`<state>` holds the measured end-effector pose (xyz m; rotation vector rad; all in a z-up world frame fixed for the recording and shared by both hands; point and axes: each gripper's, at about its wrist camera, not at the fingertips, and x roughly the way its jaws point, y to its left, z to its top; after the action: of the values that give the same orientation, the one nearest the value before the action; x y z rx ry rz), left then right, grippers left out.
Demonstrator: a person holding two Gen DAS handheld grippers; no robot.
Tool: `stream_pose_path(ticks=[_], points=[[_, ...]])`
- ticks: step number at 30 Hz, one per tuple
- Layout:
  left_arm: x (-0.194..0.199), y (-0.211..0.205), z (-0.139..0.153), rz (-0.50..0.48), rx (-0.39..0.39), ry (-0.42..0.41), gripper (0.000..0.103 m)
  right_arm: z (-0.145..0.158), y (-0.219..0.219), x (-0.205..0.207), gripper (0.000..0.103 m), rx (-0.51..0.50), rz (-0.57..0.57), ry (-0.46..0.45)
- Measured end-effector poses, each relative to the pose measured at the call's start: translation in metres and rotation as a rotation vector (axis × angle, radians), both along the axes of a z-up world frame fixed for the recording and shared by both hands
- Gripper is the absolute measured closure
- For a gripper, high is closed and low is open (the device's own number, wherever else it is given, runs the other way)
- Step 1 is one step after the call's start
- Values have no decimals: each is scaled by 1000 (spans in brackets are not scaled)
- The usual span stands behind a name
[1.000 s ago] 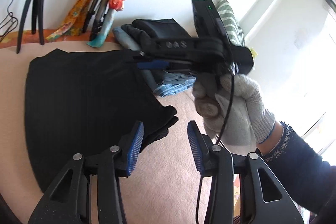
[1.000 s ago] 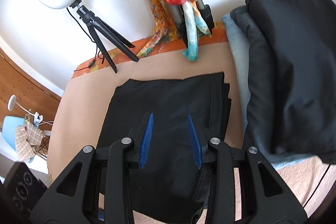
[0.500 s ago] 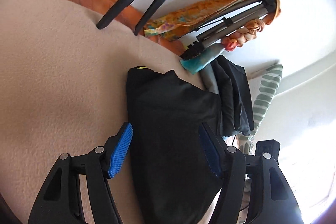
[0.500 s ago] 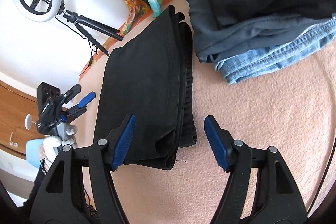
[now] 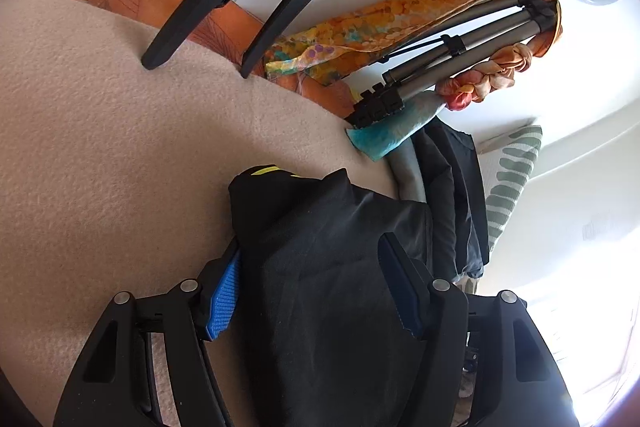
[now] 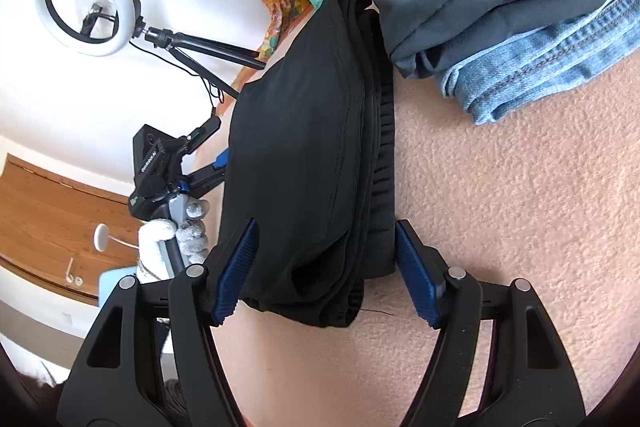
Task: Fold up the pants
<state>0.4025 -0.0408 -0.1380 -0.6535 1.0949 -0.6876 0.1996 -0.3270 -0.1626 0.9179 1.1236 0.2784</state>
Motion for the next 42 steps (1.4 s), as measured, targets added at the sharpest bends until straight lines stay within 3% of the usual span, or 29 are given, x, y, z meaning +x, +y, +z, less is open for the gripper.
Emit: stream_pose_path(ticks=[3, 5, 8, 10, 11, 14, 20, 32, 42], points=[[2, -6, 1, 3, 15, -16, 39, -2, 14, 8, 36, -6, 26, -19], [3, -11, 1, -6, 24, -31, 41, -4, 20, 9, 57, -21, 46, -13], [5, -13, -4, 18, 35, -32, 66, -8, 19, 3, 64, -8, 33, -11], [8, -9, -10, 54, 21, -20, 90, -7, 18, 1, 66, -14, 23, -13], [8, -7, -12, 69, 9, -21, 92, -6, 19, 0, 67, -28, 20, -14], [4, -7, -6, 80, 16, -68, 94, 2, 24, 0, 68, -101, 30, -19], [-10, -14, 33, 45, 67, -206, 96, 33, 39, 2, 69, -250, 77, -61], [-25, -32, 113, -7, 27, -356, 96, 101, 33, -13, 70, -347, 88, -159], [-15, -97, 189, -96, -41, -465, 96, 174, -10, -26, 70, -424, 29, -263]])
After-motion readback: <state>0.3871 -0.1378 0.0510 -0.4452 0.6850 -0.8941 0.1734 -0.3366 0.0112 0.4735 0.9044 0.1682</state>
